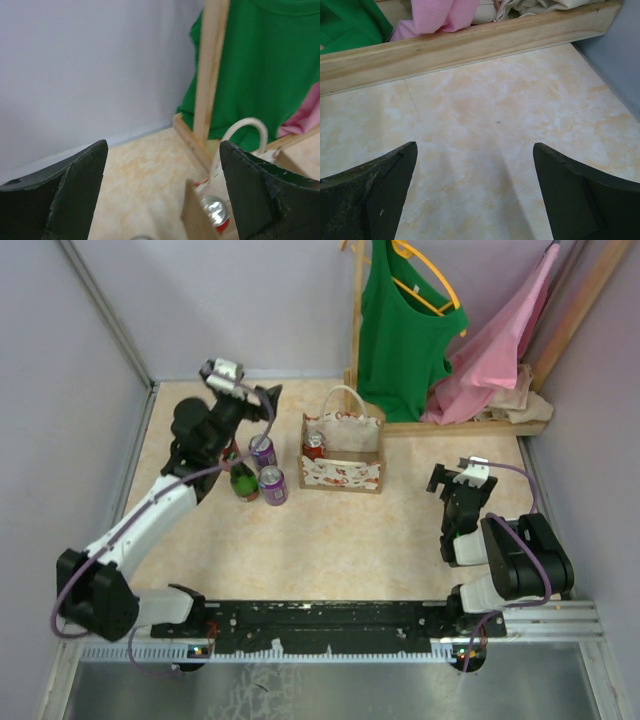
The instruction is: Take the beverage out of the canvas bag
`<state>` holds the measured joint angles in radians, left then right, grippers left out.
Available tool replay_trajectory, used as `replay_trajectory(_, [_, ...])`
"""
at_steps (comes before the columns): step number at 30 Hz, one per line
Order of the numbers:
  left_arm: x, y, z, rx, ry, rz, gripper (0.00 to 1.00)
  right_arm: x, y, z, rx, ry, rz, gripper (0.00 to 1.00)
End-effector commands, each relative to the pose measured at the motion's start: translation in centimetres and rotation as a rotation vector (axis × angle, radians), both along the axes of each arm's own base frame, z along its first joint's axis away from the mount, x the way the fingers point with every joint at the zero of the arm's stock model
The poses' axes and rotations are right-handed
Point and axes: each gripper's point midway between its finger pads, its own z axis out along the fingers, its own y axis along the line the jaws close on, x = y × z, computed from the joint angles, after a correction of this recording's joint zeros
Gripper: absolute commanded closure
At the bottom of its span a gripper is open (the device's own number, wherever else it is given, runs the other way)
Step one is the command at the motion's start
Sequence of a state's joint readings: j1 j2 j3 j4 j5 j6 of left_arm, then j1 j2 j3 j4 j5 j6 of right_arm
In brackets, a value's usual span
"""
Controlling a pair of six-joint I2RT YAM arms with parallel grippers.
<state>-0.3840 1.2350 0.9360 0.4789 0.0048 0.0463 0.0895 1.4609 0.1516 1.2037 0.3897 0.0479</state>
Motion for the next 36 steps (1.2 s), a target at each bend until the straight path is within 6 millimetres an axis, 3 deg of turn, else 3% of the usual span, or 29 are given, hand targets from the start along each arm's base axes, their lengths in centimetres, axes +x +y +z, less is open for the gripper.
replay_trajectory(1, [1.0, -7.1, -0.6, 0.124, 0.141, -0.197, 0.02, 0.8, -0.2, 2.0, 0.005, -0.07, -0.008, 0.01])
replay_trajectory(4, [1.6, -11.0, -1.6, 0.196, 0.222, -0.28, 0.04, 0.8, -0.2, 2.0, 0.006, -0.07, -0.009, 0.01])
replay_trajectory(6, [2.1, -13.2, -3.2, 0.234, 0.275, -0.329, 0.12, 0.8, -0.1, 2.0, 0.005, -0.072, -0.008, 0.01])
replay_trajectory(8, [2.3, -14.7, -4.0, 0.255, 0.314, -0.371, 0.25, 0.8, -0.2, 2.0, 0.006, -0.072, -0.008, 0.01])
replay_trajectory(12, [2.7, -16.4, -7.0, 0.318, 0.432, -0.417, 0.26, 0.8, -0.2, 2.0, 0.006, -0.072, -0.01, 0.01])
replay_trajectory(17, [2.9, -16.7, -10.0, 0.38, 0.526, -0.416, 0.21, 0.8, -0.2, 2.0, 0.006, -0.072, -0.01, 0.01])
replay_trajectory(26, [3.3, -14.8, -14.0, 0.471, 0.634, -0.325, 0.07, 0.8, -0.2, 2.0, 0.006, -0.072, -0.009, 0.01])
replay_trajectory(36, [2.1, -15.1, -16.3, 0.471, 0.697, -0.374, 0.09, 0.8, -0.2, 2.0, 0.006, -0.071, -0.01, 0.01])
